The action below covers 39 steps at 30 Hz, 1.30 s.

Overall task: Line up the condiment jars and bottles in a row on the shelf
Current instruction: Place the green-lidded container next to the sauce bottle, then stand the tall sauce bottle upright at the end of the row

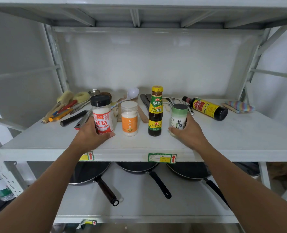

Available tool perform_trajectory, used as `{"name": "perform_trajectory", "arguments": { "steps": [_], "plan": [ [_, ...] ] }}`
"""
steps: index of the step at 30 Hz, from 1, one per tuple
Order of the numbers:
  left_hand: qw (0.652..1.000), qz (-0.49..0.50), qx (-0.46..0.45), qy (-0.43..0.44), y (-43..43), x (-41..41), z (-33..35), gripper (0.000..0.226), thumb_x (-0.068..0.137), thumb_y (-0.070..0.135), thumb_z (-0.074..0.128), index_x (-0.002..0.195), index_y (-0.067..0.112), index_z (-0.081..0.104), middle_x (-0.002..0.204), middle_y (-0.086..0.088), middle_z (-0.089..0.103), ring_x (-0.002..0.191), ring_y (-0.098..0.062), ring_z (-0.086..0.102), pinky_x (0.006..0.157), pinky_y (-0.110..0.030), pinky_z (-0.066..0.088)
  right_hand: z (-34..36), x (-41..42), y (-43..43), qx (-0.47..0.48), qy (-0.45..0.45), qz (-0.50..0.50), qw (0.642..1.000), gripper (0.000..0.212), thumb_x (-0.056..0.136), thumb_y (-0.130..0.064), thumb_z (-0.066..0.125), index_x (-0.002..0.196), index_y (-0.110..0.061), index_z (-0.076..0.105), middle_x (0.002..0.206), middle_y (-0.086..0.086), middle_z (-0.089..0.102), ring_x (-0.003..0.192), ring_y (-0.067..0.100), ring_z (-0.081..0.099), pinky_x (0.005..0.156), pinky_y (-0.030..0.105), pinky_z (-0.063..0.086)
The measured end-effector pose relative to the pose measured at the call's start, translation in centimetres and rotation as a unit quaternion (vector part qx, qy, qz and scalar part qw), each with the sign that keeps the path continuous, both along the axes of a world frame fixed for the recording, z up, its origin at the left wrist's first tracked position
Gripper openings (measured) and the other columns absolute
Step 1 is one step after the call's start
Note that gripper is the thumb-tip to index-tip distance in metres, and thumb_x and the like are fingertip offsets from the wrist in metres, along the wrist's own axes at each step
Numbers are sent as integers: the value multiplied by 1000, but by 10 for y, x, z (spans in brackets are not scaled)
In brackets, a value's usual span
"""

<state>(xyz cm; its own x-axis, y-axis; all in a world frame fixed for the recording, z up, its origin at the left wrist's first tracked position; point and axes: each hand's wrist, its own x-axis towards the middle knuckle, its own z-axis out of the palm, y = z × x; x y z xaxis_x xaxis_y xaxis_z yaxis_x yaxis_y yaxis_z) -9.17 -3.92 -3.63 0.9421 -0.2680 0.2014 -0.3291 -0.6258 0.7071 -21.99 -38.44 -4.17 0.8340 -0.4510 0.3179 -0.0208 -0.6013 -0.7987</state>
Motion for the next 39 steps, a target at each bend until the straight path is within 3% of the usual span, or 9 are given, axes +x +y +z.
{"name": "perform_trajectory", "arguments": {
  "steps": [6, 10, 15, 21, 23, 26, 28, 31, 39],
  "plan": [
    [1000, -3, -2, -2, -2, -3, 2, 92, 78, 44, 87, 152, 28, 36, 150, -4, 54, 134, -30, 55, 108, -50, 47, 9, -6, 5, 114, -25, 26, 993, 74, 87, -77, 61, 145, -34, 46, 131, -9, 63, 120, 15, 60, 101, 38, 46],
    [1000, 1, -2, 0, -1, -7, 4, 92, 77, 44, 88, 152, 27, 36, 149, -5, 54, 134, -31, 56, 109, -52, 48, 7, -7, -1, 197, -58, 21, 978, 76, 78, -98, 35, 125, -44, 59, 126, -6, 68, 121, 17, 63, 109, 49, 47],
    [1000, 6, 1, 7, -2, -9, 6, 92, 78, 42, 87, 152, 26, 36, 150, -7, 54, 134, -33, 56, 108, -53, 48, 13, -6, -6, 306, -119, -19, 945, 53, 103, -66, 39, 112, -21, 65, 97, 1, 68, 88, 15, 61, 83, 32, 47],
    [1000, 3, -4, 4, -3, -11, 7, 92, 76, 38, 88, 151, 23, 37, 149, -10, 54, 133, -35, 56, 107, -54, 48, 13, -5, -25, 346, -94, -10, 933, 25, 104, -24, 60, 125, -11, 61, 101, 9, 67, 83, 17, 58, 69, 27, 46],
    [1000, 1, -7, 6, -4, -12, 8, 92, 77, 36, 88, 152, 22, 37, 150, -11, 53, 134, -36, 55, 108, -54, 47, 23, -5, -37, 303, -80, -35, 949, 25, 102, -14, 62, 127, -10, 60, 106, 7, 67, 83, 14, 60, 67, 19, 46],
    [1000, -1, -12, -6, -6, -14, 9, 89, 78, 32, 88, 150, 22, 38, 148, -10, 55, 130, -34, 57, 106, -51, 47, 41, 9, -78, 76, -66, -112, 989, 24, 100, -8, 58, 124, -8, 62, 107, 9, 67, 80, 15, 59, 59, 11, 43],
    [1000, -11, -20, -21, -5, -15, 8, 80, 77, 31, 90, 141, 33, 42, 143, -8, 58, 121, -28, 60, 104, -48, 49, 55, 23, -112, -69, -1, -123, 990, 27, 95, -9, 62, 122, -10, 61, 106, 10, 66, 93, 22, 60, 73, 24, 46],
    [999, -20, -22, -27, -4, -13, 7, 74, 75, 35, 90, 126, 49, 37, 141, -4, 59, 113, -19, 57, 102, -47, 51, 73, 45, -166, -249, 149, -151, 945, 41, 94, -21, 68, 132, -10, 56, 123, 16, 63, 115, 34, 57, 95, 42, 48],
    [999, 9, -14, -35, -5, 1, -3, 80, 73, 42, 90, 132, 43, 35, 137, 1, 60, 107, -14, 57, 88, -33, 49, 82, 77, -217, -240, 290, -128, 918, 76, 93, -58, 68, 147, -9, 48, 144, 17, 56, 121, 33, 55, 92, 38, 42]
  ]
}}
